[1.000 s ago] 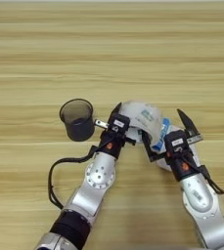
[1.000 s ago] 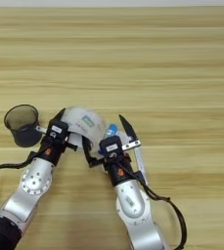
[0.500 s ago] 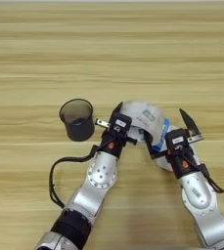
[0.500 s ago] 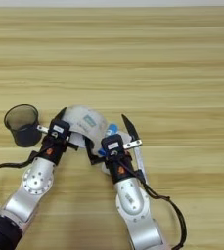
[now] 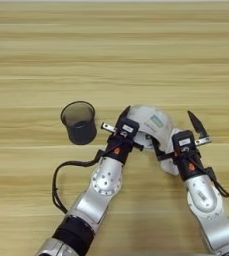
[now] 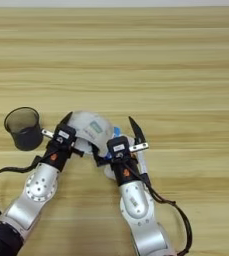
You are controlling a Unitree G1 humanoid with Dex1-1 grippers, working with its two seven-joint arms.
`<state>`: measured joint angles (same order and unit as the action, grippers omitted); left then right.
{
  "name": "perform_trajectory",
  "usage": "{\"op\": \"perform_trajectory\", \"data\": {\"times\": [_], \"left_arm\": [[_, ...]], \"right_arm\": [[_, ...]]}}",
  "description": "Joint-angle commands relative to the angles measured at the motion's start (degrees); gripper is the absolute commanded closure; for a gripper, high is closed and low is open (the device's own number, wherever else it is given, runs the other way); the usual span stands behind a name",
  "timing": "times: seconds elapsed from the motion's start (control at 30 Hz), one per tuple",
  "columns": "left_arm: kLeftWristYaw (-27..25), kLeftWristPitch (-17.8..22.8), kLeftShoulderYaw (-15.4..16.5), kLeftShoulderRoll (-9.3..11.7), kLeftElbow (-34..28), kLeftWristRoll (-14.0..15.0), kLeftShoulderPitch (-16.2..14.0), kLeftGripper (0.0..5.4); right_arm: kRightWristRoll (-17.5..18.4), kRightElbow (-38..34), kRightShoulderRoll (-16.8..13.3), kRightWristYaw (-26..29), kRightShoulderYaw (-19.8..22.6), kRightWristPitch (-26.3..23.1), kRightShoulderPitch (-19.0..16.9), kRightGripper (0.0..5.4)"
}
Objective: Move the objects on the table
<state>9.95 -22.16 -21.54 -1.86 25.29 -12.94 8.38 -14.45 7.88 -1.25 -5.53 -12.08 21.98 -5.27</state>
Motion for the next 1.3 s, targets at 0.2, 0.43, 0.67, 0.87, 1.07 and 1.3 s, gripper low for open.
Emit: {"op": "perform_trajectory", "data": {"times": [0.2,0.43,0.67,0.87,1.07,1.3], "left_arm": [[0.63,0.4,-1.42,-5.78,-1.14,0.52,-1.72,4.41],[0.74,0.34,-1.42,-5.77,-1.03,0.61,-1.62,4.41],[1.51,0.32,-1.26,-5.78,-0.84,0.45,-1.32,4.41],[1.78,0.3,-1.44,-5.61,-0.79,0.6,-1.14,4.41],[1.11,-0.3,-2.1,-5.77,-0.8,0.97,-1.02,3.79],[-2.0,-2.62,-4.08,-5.82,-1.21,2.09,-1.11,3.17]], "right_arm": [[0.59,1.01,-0.17,1.33,-0.17,-0.04,0.16,1.38],[1.88,1.51,0.14,3.28,-0.73,-0.71,0.04,2.18],[1.66,1.7,0.17,3.31,-0.5,-0.53,0.08,2.85],[1.45,1.91,0.25,3.13,-0.39,-0.42,0.17,2.9],[1.19,2.3,0.26,2.44,0.06,-0.16,0.49,3.02],[0.62,2.75,0.03,0.87,1.17,-0.08,1.0,3.37]]}}
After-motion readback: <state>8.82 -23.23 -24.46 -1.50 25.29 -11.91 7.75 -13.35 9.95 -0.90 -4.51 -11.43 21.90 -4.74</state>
